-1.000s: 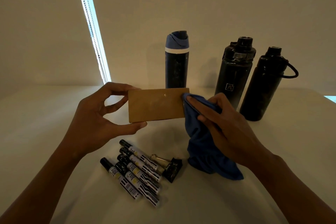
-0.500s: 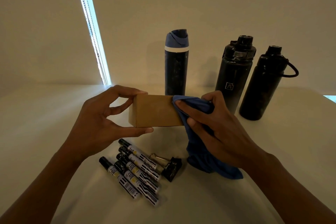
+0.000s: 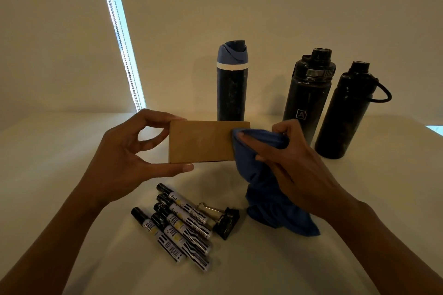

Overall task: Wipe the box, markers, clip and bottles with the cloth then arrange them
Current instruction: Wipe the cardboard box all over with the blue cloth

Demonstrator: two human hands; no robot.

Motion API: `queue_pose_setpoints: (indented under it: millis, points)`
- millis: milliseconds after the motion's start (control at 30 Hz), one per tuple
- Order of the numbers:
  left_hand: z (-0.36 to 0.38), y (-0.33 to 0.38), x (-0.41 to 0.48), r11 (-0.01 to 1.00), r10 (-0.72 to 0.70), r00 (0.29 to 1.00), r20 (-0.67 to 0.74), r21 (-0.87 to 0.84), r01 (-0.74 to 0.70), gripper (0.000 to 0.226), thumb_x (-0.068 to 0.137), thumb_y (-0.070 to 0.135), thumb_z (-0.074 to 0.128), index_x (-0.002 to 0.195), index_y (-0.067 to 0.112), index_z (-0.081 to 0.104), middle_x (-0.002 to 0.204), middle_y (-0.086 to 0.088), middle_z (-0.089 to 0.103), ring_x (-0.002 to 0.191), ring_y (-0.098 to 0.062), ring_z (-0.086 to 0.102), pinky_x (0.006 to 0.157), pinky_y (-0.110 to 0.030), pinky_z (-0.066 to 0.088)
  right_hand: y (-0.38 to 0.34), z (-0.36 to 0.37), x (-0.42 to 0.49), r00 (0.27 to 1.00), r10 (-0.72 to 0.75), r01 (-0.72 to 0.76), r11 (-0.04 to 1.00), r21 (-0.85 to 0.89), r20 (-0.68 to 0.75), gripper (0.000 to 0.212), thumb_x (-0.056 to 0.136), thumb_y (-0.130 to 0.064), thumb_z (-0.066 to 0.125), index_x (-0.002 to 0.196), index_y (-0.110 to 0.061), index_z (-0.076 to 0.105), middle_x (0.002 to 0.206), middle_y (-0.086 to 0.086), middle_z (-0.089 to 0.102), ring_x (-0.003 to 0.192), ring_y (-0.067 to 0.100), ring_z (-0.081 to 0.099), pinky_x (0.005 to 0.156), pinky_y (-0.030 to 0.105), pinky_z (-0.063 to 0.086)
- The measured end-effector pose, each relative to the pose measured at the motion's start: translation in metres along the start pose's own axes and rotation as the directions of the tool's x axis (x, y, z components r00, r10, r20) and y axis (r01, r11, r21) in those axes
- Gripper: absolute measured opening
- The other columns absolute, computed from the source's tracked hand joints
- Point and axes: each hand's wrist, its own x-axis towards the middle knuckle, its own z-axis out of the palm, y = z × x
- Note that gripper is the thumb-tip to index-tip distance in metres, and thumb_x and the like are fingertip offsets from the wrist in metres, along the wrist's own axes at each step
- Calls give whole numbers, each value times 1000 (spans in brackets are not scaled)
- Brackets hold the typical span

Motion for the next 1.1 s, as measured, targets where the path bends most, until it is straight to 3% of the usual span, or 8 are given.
queue_pose_setpoints:
  millis: [167, 333, 533, 667, 767, 833, 933, 1100]
  points:
    - [5, 3, 0, 999, 18, 1000, 20, -30, -18, 74, 62, 40, 98, 126, 23, 64, 127, 0, 70, 127, -29, 63, 101, -50, 57, 3, 0, 2, 998, 60, -60, 998, -36, -27, 50, 103, -32, 45, 152, -39, 35, 124, -2, 30, 99, 3, 39, 79, 12, 42]
    - [12, 2, -1, 1000, 24, 1000, 14, -15, -24, 77, 57, 23, 101, 124, 15, 66, 124, -1, 72, 124, -31, 64, 99, -51, 58, -6, 7, 6, 999, 34, -34, 999, -10, -1, 47, 102, -30, 51, 148, -35, 43, 126, -3, 30, 103, 6, 40, 83, 18, 45]
    - [10, 1, -1, 999, 47, 999, -17, -2, -47, 77, 57, 23, 99, 125, 16, 64, 125, 3, 71, 125, -25, 64, 102, -40, 58, -21, 14, 6, 988, -112, 115, 993, -28, 107, 41, 100, -40, 46, 141, -41, 48, 128, 2, 38, 109, 11, 41, 92, 23, 40]
    - [8, -2, -1, 1000, 16, 998, -57, -16, -17, 75, 57, 25, 98, 123, 21, 64, 123, 3, 70, 123, -23, 65, 101, -36, 58, -23, 15, 5, 994, 72, -91, 966, 244, 86, 38, 91, -44, 68, 122, -36, 47, 110, -15, 51, 100, 2, 50, 83, 23, 44]
    - [13, -5, -1, 998, -31, 999, -33, -62, 29, 73, 56, 22, 99, 121, 22, 65, 122, 1, 70, 122, -24, 65, 99, -37, 58, -28, 1, 5, 991, 13, -30, 991, 130, 132, 40, 94, -48, 59, 126, -56, 36, 119, -21, 46, 108, 4, 51, 90, 27, 48]
    - [13, -6, -2, 994, -60, 998, -17, -92, 58, 73, 55, 19, 99, 120, 20, 65, 121, 1, 71, 121, -22, 65, 99, -35, 58, -28, -2, 5, 994, -73, 71, 997, 27, 86, 64, 93, -35, 58, 135, -67, 21, 122, -11, 39, 105, 10, 47, 86, 26, 47]
    - [10, -8, -2, 993, -64, 998, 27, -96, 66, 74, 56, 17, 99, 122, 18, 66, 124, -1, 71, 123, -24, 64, 102, -37, 57, -15, -1, 3, 995, -65, 68, 997, -37, 70, 54, 99, -33, 46, 143, -60, 30, 123, -7, 37, 102, 5, 39, 82, 20, 43]
    - [12, -8, -2, 998, -21, 998, 64, -60, 25, 72, 65, 33, 100, 128, 18, 67, 128, 1, 69, 126, -28, 63, 100, -46, 58, 0, -3, 4, 1000, 15, -14, 997, -71, 10, 53, 100, -29, 53, 148, -45, 38, 124, 1, 32, 100, 13, 43, 77, 29, 49]
